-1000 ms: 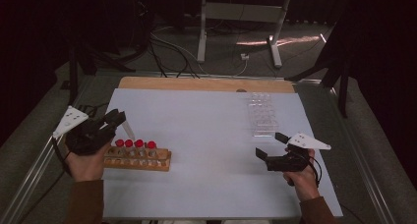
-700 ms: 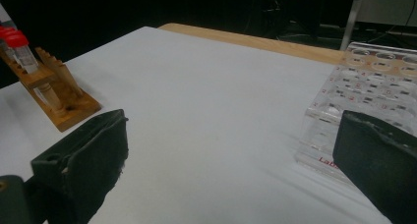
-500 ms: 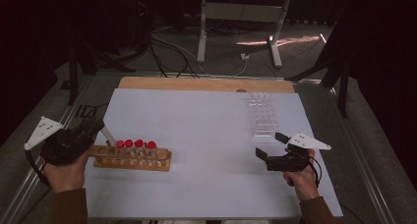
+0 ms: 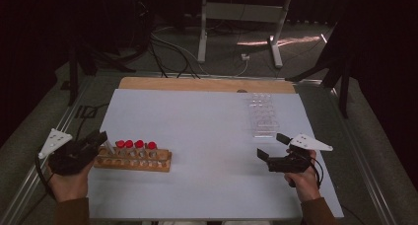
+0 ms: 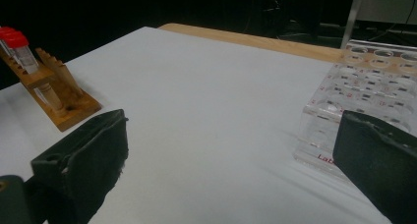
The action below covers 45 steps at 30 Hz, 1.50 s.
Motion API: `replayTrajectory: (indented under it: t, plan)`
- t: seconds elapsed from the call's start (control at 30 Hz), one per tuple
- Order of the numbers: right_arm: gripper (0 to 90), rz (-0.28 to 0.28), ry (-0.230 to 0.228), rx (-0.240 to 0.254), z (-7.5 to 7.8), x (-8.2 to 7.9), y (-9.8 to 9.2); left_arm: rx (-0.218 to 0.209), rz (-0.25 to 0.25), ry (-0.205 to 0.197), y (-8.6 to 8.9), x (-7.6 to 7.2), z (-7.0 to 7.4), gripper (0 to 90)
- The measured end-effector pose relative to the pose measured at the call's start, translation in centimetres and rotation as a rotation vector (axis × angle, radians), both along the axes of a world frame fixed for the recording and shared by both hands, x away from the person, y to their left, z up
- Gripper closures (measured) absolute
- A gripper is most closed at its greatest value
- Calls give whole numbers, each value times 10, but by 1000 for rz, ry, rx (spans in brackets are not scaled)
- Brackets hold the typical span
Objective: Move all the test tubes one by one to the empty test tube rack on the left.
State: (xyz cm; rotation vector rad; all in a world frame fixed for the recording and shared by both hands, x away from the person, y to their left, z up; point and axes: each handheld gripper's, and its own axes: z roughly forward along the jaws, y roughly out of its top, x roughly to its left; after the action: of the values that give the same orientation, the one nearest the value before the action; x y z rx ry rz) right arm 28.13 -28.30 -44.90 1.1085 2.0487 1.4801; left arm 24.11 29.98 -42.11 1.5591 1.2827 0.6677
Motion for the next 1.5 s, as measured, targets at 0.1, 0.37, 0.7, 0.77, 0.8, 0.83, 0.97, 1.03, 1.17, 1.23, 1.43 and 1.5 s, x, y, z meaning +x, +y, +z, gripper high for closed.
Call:
replayTrajectory:
  t: [0.1, 0.37, 0.7, 0.77, 0.8, 0.83, 0.97, 1.03, 1.17, 1.23, 1.43, 1.5]
  plan:
    - [2, -3, 2, 0, -1, -1, -1, -7, 2, 16, 0, 0, -10, 709]
    - [2, -1, -3, 1, 0, -2, 0, 26, -12, 20, -3, -2, -20, 707]
    - [2, -6, -2, 6, -1, -4, -2, 43, -17, 18, -6, -2, -23, 682]
    - [1, -8, -4, 8, -1, -5, -4, 27, -22, 12, -6, -2, -23, 606]
    - [1, -11, -5, 9, -1, -6, -5, 15, -25, 5, -5, -2, -23, 564]
    - [1, -15, -7, 11, -1, -7, -6, 4, -24, -2, -4, -3, -23, 526]
    - [1, -41, -36, 2, 0, -12, -14, -35, -15, -50, -4, -5, -21, 371]
    - [2, -51, -53, 0, 1, -16, -17, -50, -13, -77, -5, -7, -20, 311]
    - [2, -82, -80, -14, -4, -23, -23, -55, 28, -120, -12, -10, -23, 167]
    - [1, -101, -92, -17, -7, -24, -25, -39, 42, -125, -16, -11, -25, 129]
    - [1, -131, -111, 1, -12, -25, -28, -12, 47, -128, -21, -15, -32, 7]
    - [1, -130, -110, 9, -13, -25, -27, -14, 41, -129, -23, -17, -33, 5]
